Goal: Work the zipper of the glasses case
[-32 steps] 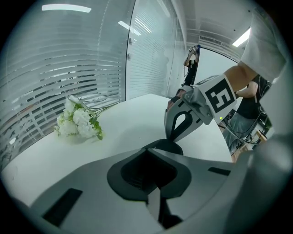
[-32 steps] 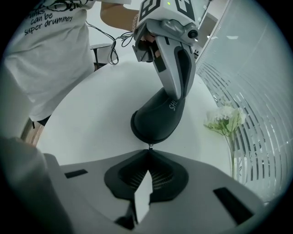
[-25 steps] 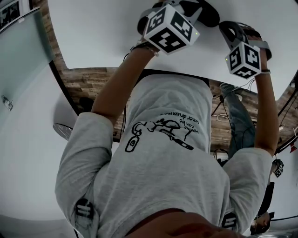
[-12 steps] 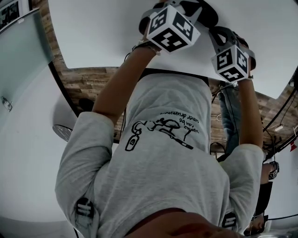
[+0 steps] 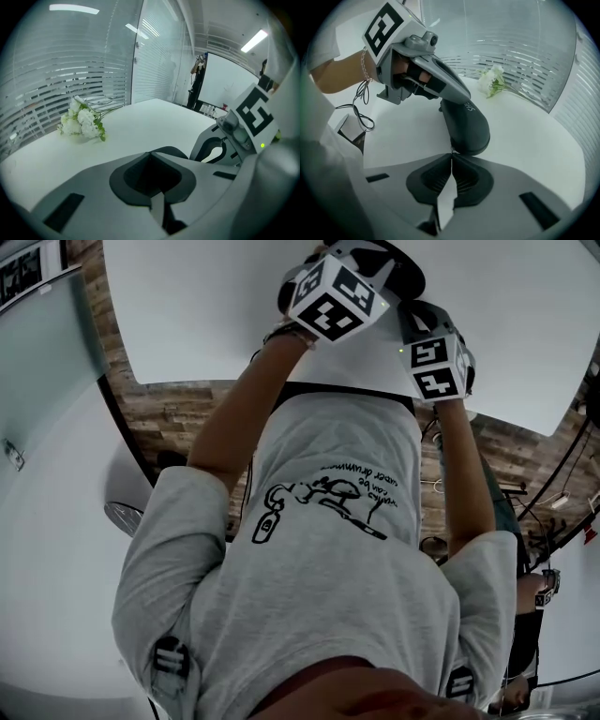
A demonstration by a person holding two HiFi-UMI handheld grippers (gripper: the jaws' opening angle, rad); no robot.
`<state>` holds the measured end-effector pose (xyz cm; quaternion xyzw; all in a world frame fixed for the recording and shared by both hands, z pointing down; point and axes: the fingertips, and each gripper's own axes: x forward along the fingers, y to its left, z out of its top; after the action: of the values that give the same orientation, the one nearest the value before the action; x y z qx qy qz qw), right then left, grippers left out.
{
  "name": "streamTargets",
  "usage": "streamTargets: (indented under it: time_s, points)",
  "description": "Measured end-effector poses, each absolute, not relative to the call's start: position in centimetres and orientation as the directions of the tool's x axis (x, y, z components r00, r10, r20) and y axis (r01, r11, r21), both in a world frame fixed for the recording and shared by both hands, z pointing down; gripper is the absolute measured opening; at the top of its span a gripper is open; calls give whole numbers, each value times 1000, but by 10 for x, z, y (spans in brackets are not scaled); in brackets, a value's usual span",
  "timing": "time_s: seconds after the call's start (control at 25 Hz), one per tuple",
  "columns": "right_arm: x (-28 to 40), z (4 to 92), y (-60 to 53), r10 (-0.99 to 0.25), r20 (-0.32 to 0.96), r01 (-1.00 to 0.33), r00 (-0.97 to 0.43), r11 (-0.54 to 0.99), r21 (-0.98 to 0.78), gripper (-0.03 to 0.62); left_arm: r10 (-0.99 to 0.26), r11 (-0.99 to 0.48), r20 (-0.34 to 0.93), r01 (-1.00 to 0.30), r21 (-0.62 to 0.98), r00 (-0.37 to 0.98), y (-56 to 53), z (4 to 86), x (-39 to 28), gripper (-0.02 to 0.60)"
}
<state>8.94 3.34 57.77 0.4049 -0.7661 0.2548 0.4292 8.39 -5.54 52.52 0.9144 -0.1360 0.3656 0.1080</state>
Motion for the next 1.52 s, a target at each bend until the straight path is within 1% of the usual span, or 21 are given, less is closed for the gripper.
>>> streamTargets:
  time_s: [0.08, 0.16, 0.28, 0.44, 0.56, 0.64, 0.76, 0.92, 1.04, 1.24, 1.52]
  points:
    - [99, 578, 33, -426, 863, -859, -270, 512, -16, 30, -142, -924, 684, -344, 167, 716, -55, 526, 83, 21]
    - [108, 575, 31, -445, 859, -877, -254, 480, -11, 58, -155, -913, 673, -365, 182, 724, -59, 523, 79, 21]
    - [117, 559, 27, -488, 839, -893, -241, 449, 5, 55, -207, -903, 639, -396, 167, 741, -65, 503, 69, 21]
    - [123, 526, 25, -562, 787, -909, -255, 416, 3, 40, -236, -890, 594, -417, 185, 769, -53, 474, 55, 21]
    - [122, 493, 23, -630, 727, -918, -272, 397, 1, 38, -277, -870, 551, -449, 203, 787, -38, 450, 38, 21]
    - [122, 466, 15, -684, 674, -922, -280, 386, 9, 37, -318, -863, 486, -461, 208, 814, -34, 424, 33, 21]
    - [122, 426, 7, -750, 596, -930, -289, 368, 12, 37, -355, -846, 383, -467, 255, 853, -28, 385, 28, 21]
    - [118, 367, 4, -814, 493, -934, -308, 357, 6, 14, -407, -841, 298, -481, 246, 863, -21, 337, 22, 21]
    - [110, 329, 4, -844, 421, -931, -332, 366, 0, 6, -441, -842, 251, -494, 216, 862, -19, 303, 17, 21]
    - [96, 277, 13, -871, 336, -926, -359, 378, -9, 6, -489, -839, 160, -512, 183, 858, -7, 249, 8, 21]
    - [83, 213, 20, -892, 207, -912, -403, 411, -3, 6, -533, -828, 54, -534, 170, 845, 1, 196, -1, 21]
